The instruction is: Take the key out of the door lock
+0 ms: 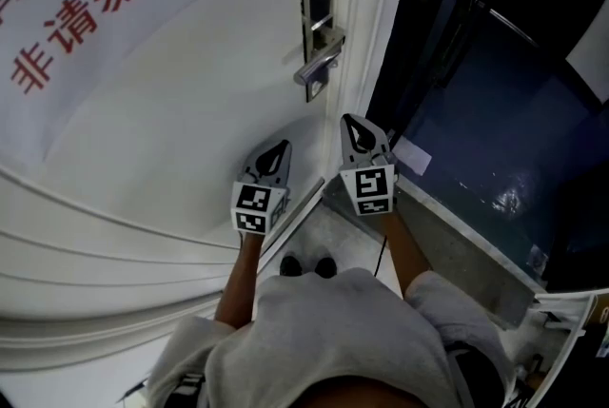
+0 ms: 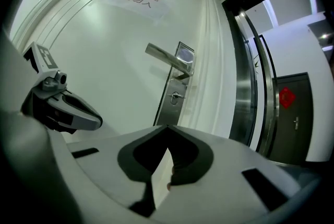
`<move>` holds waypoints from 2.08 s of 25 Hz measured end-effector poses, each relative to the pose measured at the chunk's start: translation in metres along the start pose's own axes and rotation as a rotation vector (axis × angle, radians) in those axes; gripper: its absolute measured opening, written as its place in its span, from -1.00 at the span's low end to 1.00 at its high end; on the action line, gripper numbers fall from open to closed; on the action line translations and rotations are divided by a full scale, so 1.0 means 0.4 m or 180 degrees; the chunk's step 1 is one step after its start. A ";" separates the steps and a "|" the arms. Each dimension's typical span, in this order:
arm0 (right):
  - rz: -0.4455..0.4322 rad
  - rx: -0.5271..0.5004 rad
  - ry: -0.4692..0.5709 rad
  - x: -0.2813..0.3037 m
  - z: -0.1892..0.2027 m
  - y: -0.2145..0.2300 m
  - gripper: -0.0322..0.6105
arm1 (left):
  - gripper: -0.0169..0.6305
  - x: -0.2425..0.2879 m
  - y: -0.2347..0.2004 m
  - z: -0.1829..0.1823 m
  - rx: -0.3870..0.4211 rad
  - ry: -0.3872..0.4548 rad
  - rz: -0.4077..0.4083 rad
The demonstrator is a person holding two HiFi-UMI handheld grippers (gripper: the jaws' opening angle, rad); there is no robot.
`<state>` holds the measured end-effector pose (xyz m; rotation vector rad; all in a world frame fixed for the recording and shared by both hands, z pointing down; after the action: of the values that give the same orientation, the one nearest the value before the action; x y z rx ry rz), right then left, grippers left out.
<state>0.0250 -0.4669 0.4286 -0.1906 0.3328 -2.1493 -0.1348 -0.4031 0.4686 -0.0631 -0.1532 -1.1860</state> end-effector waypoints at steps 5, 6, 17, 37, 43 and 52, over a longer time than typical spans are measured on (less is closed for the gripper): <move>0.0011 -0.0175 0.0136 0.033 -0.055 0.031 -0.83 | -0.89 0.003 0.005 -0.003 0.0005 0.0014 0.0019; 0.0017 -0.0197 0.0156 0.039 -0.064 0.038 -0.83 | -0.89 0.003 0.005 -0.003 0.0003 0.0018 0.0021; -0.0008 -0.0861 0.0204 0.102 -0.123 0.065 -0.83 | -0.89 -0.002 -0.002 0.001 -0.0022 0.0025 0.0030; 0.0053 -0.3479 0.0116 0.153 -0.119 0.041 -0.82 | -0.89 0.016 0.014 0.002 -0.0021 0.0015 0.0137; -0.0029 -0.3603 0.0024 0.171 -0.103 0.042 -0.50 | -0.89 0.016 0.013 0.002 -0.0015 0.0012 0.0137; 0.0095 -0.3734 0.0150 0.215 -0.102 0.037 -0.57 | -0.89 0.018 0.013 0.002 -0.0025 0.0003 0.0142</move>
<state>-0.0223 -0.5392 0.3860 -0.7728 1.5730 -1.6774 -0.1274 -0.4078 0.4706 -0.0726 -0.1456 -1.1420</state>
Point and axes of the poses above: the fingertips, and each gripper's own axes: x forward along the fingers, y to its right, z out of its underside, the point moved 6 cm from there along -x, backward along the fingers, and after that the axes turned 3 degrees about z, right-handed, at the moved point
